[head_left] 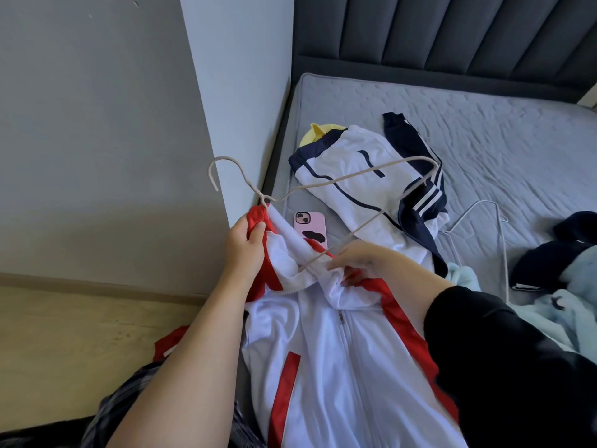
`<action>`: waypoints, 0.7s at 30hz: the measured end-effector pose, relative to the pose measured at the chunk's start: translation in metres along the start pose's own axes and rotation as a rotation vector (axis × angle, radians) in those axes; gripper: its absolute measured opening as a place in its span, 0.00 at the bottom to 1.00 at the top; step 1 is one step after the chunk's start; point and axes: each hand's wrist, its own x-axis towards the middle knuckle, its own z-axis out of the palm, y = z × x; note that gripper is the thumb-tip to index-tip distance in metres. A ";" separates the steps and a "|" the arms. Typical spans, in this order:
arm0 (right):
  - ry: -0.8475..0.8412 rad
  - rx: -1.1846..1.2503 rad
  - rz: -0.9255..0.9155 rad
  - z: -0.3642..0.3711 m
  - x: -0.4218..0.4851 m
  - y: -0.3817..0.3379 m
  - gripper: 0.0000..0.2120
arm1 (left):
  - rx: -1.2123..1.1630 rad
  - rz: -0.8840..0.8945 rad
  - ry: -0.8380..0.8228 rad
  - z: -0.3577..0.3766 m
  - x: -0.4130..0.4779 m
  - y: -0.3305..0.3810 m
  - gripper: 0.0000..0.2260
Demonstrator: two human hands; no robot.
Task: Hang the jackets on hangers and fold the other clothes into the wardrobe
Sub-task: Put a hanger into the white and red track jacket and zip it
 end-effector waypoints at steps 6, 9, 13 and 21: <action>0.711 0.092 -0.103 -0.054 0.003 0.021 0.09 | 0.090 0.057 0.056 -0.006 0.004 -0.010 0.12; 0.859 0.238 -0.132 -0.077 -0.009 0.026 0.08 | 0.260 0.127 -0.005 -0.004 0.002 -0.021 0.11; 0.973 0.268 -0.163 -0.085 -0.014 0.021 0.08 | 0.348 0.192 0.032 -0.003 -0.003 -0.021 0.12; 1.125 0.319 -0.191 -0.082 -0.025 0.003 0.10 | 0.578 0.381 0.011 -0.007 -0.010 -0.016 0.06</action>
